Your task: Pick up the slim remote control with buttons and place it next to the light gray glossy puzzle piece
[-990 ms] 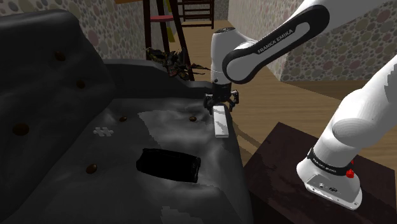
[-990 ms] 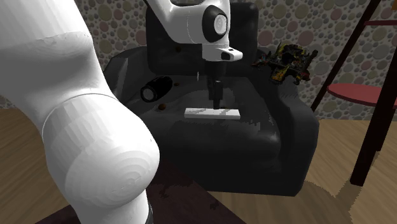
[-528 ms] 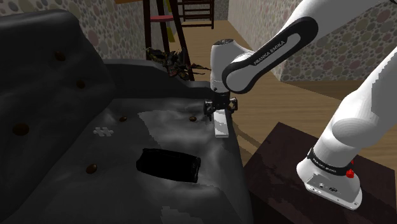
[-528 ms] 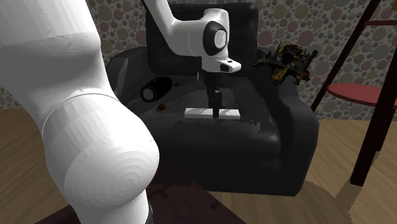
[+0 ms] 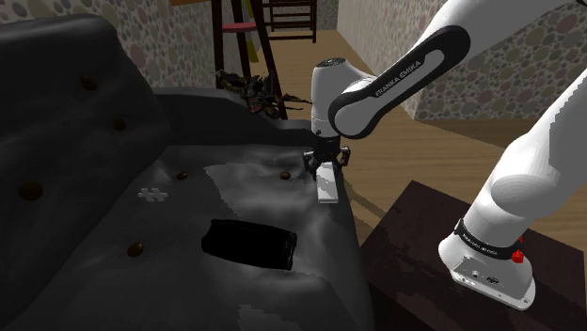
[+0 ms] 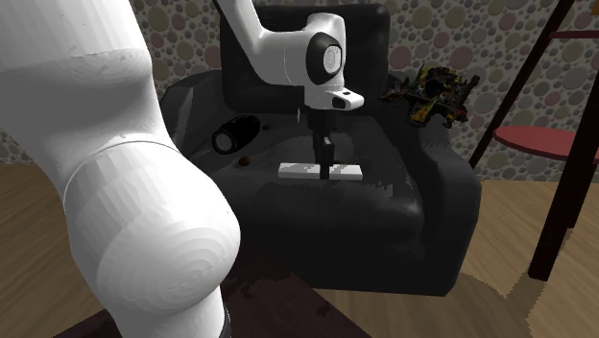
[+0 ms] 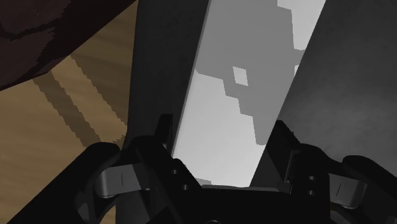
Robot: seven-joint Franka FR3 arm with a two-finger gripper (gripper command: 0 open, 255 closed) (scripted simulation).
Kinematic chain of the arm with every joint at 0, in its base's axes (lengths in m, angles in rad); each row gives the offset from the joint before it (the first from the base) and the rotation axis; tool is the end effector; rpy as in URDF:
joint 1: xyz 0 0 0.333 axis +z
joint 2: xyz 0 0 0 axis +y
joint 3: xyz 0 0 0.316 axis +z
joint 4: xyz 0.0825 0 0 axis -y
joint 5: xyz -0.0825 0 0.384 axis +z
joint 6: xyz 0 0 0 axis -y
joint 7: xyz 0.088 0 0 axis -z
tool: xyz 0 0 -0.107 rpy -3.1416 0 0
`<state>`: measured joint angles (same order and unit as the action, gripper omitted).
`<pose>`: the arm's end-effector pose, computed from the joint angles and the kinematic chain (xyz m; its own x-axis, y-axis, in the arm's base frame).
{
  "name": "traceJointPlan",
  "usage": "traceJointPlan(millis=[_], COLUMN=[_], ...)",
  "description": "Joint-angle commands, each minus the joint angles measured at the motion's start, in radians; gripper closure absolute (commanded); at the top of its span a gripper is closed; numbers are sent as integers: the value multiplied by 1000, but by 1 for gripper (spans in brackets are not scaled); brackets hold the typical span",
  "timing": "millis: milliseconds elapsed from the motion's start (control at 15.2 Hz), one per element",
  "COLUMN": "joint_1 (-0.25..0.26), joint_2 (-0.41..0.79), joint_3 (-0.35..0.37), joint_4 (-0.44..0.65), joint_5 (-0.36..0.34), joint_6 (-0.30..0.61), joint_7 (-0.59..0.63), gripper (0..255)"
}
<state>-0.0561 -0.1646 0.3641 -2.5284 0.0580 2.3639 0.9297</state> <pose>0.4253 0.1338 0.3308 0.7851 -0.6194 0.0092 -0.6194 -0.7849 0.0180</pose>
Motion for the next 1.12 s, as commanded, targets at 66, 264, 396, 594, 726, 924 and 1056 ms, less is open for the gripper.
traceJointPlan(millis=[66, 264, 396, 594, 726, 924, 1056], joint_1=[0, 0, 0, 2, 4, 6, 7], joint_2=[0, 0, 0, -21, -41, -69, -86], joint_3=[0, 0, 0, -3, -6, -11, -15], joint_4=[0, 0, -1, 10, 21, 40, 54], joint_5=[0, 0, 0, 8, 14, 23, 27], joint_6=[0, 0, 0, -30, -61, -106, -137], joint_7=[0, 0, 0, -7, -12, -20, -24], gripper=[255, 255, 255, 255, 255, 255, 255])
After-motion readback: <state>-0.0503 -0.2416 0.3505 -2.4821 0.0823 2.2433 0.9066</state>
